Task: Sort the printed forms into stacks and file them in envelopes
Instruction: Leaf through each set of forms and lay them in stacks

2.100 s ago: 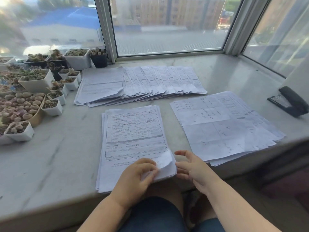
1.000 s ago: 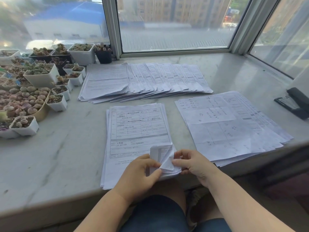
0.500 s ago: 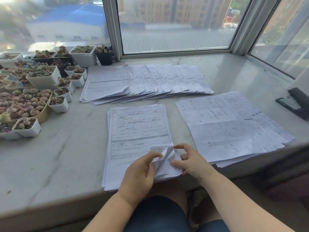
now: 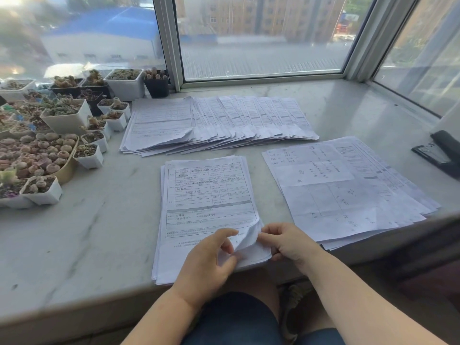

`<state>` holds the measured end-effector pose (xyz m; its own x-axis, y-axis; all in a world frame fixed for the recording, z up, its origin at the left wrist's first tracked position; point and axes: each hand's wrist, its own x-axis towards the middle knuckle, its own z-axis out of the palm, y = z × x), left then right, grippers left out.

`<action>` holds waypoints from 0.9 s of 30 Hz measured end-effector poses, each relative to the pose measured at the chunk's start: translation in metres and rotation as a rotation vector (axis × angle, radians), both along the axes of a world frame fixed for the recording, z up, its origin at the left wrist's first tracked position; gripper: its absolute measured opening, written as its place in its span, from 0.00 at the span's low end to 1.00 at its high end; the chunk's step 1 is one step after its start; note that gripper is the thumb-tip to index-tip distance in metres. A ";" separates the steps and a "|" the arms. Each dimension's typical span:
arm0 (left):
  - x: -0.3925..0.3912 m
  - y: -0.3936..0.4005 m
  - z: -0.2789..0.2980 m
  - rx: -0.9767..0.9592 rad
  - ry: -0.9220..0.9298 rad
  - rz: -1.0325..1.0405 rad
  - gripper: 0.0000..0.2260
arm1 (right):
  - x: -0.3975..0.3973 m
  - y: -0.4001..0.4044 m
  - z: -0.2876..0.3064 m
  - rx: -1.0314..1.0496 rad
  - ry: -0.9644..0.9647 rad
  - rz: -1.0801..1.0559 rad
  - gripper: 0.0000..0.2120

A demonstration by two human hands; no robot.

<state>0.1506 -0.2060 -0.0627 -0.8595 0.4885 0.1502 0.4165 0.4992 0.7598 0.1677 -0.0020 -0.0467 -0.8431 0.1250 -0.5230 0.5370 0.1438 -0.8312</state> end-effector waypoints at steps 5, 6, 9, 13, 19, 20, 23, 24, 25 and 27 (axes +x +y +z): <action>-0.003 -0.002 0.000 -0.012 -0.042 -0.002 0.23 | 0.005 0.006 0.003 -0.088 -0.018 0.028 0.04; -0.003 -0.003 -0.001 -0.026 -0.048 -0.023 0.24 | 0.006 0.008 0.002 -0.115 -0.016 0.042 0.07; -0.003 -0.005 -0.003 -0.036 -0.054 -0.042 0.25 | 0.009 0.010 0.003 -0.141 0.002 0.059 0.16; 0.000 -0.001 -0.003 0.022 -0.003 0.040 0.29 | 0.008 0.006 0.000 -0.098 0.053 0.043 0.18; -0.001 0.001 0.001 0.089 0.079 -0.002 0.20 | 0.007 0.002 -0.003 -0.002 0.072 0.010 0.24; 0.000 0.001 0.001 0.035 0.077 -0.015 0.14 | 0.006 0.001 -0.002 0.003 0.073 0.002 0.24; 0.001 0.000 -0.002 -0.070 0.050 -0.028 0.15 | 0.003 -0.003 0.000 0.027 0.073 -0.014 0.25; 0.000 0.000 -0.003 -0.080 0.046 -0.026 0.15 | 0.003 -0.004 0.002 0.033 0.069 -0.007 0.24; -0.001 0.000 -0.004 -0.076 0.040 -0.025 0.14 | 0.002 -0.004 0.003 0.037 0.058 0.003 0.24; -0.003 -0.001 -0.004 -0.052 0.026 -0.017 0.14 | 0.003 -0.002 0.004 0.089 0.036 0.032 0.20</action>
